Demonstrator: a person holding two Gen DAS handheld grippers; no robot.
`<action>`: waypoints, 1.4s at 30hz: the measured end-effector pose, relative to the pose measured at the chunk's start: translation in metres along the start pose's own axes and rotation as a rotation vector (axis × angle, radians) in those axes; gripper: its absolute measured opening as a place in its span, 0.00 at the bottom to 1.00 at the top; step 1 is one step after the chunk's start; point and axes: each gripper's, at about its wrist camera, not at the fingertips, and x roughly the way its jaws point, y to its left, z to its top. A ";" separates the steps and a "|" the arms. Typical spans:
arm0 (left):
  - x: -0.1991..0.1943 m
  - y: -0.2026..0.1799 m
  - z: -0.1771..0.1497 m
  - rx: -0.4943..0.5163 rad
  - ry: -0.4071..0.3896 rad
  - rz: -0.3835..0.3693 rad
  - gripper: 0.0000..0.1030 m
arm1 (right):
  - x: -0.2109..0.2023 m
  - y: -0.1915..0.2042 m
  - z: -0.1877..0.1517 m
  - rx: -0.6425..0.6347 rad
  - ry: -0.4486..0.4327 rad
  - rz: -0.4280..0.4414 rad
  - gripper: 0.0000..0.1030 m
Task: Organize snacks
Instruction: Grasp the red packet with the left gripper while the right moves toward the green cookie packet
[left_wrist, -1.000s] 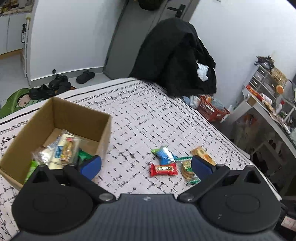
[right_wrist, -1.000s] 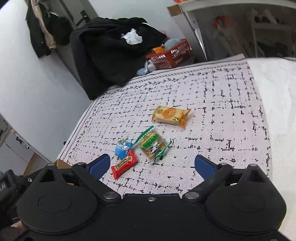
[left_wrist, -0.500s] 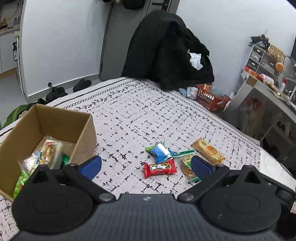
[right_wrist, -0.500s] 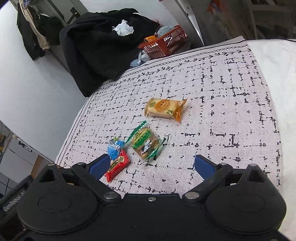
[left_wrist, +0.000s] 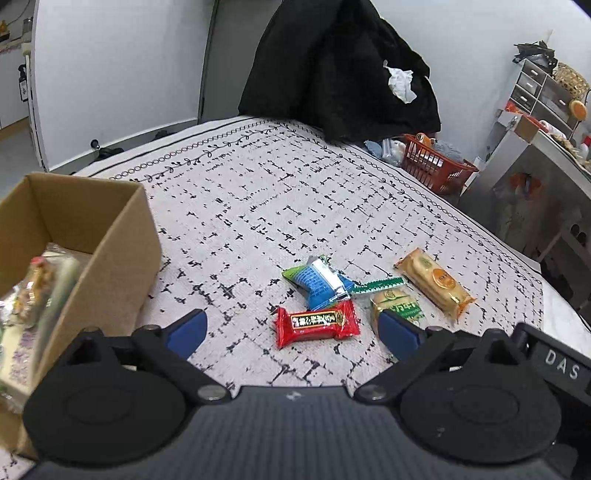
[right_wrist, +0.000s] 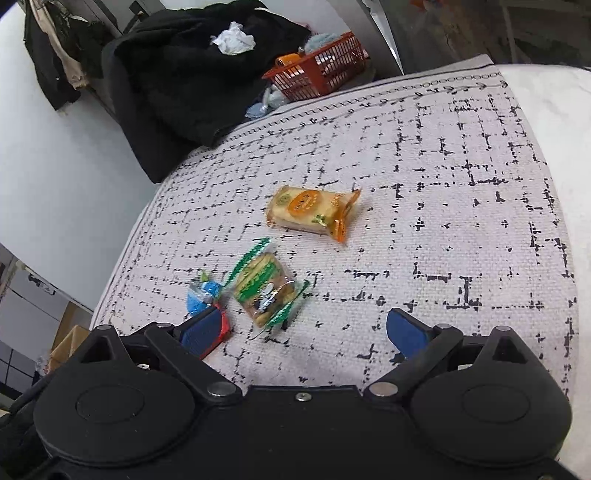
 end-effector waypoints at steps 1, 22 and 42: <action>0.004 0.000 0.000 0.000 0.001 0.000 0.95 | 0.003 -0.002 0.001 0.007 0.003 -0.003 0.93; 0.074 -0.009 -0.016 0.125 0.087 0.069 0.93 | 0.030 0.005 0.009 -0.071 0.005 -0.032 0.95; 0.067 -0.006 -0.005 0.089 0.080 -0.006 0.20 | 0.061 0.048 0.008 -0.332 -0.010 -0.042 0.92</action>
